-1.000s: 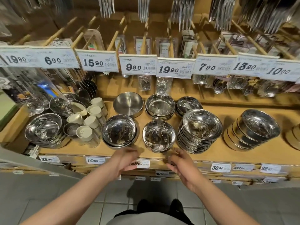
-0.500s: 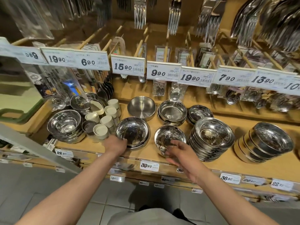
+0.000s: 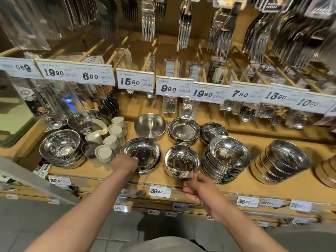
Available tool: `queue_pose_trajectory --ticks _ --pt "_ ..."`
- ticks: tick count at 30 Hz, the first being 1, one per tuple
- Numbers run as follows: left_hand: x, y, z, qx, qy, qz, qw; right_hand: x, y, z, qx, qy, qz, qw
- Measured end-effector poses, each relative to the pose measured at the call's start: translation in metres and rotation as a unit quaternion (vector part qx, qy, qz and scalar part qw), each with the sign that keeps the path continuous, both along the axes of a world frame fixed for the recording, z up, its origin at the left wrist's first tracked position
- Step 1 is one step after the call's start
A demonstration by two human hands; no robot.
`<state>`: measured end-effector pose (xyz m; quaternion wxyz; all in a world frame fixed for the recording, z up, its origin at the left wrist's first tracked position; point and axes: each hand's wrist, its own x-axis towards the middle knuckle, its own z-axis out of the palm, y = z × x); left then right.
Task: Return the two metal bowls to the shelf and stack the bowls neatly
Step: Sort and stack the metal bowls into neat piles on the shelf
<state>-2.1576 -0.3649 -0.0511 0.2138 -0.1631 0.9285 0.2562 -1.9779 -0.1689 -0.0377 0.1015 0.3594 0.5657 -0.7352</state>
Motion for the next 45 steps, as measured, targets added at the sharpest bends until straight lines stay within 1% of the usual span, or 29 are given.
queue_pose_trajectory --ticks 2,5,7,11,15,18,20,22,24,27,29,31,33,37,41,45 --pt "-0.003 0.001 0.003 0.029 -0.009 0.011 0.999 0.002 -0.001 -0.001 -0.014 -0.006 0.0 1.0" --pt "-0.009 0.001 0.006 0.103 -0.02 0.032 0.994 -0.003 -0.001 0.005 -0.023 -0.002 -0.001 1.0" --pt "-0.01 0.0 0.009 0.139 -0.005 0.041 0.989 -0.01 0.001 0.011 -0.022 0.007 -0.002 1.0" --pt "-0.005 -0.003 0.027 0.179 0.037 0.062 0.981 -0.024 0.003 0.024 -0.031 0.031 0.0 0.999" --pt "0.003 -0.001 0.054 0.291 0.009 0.065 0.954 -0.032 0.004 0.036 -0.044 0.053 -0.005 0.998" --pt "0.015 0.009 0.075 0.364 -0.026 0.03 0.931 -0.037 0.006 0.042 -0.056 0.069 -0.009 0.996" --pt "0.022 0.02 0.077 0.392 -0.041 0.005 0.919 -0.038 0.007 0.042 -0.063 0.077 -0.017 0.995" --pt "0.026 0.033 0.068 0.395 -0.044 0.004 0.917 -0.037 0.01 0.039 -0.056 0.085 -0.04 0.994" --pt "0.028 0.046 0.056 0.38 -0.041 0.01 0.924 -0.034 0.012 0.032 -0.024 0.096 -0.058 0.993" --pt "0.029 0.058 0.041 0.366 -0.063 -0.004 0.928 -0.029 0.015 0.02 0.035 0.096 -0.046 0.994" --pt "0.029 0.062 0.033 0.381 -0.091 -0.006 0.92 -0.025 0.015 0.013 0.048 0.09 -0.031 0.994" --pt "0.029 0.065 0.029 0.384 -0.101 -0.009 0.918 -0.022 0.018 0.007 0.055 0.081 -0.023 0.995" --pt "0.03 0.07 0.026 0.379 -0.097 -0.012 0.92 -0.02 0.021 0.002 0.065 0.074 -0.025 0.995" --pt "0.037 0.08 0.016 0.334 -0.084 -0.029 0.938 -0.018 0.024 -0.007 0.097 0.072 -0.03 0.992" --pt "0.052 0.087 0.007 0.32 -0.081 -0.031 0.944 -0.013 0.022 -0.014 0.136 0.067 -0.018 0.988" --pt "0.046 0.085 0.007 0.313 -0.077 -0.047 0.945 -0.01 0.023 -0.019 0.124 0.063 -0.024 0.99"
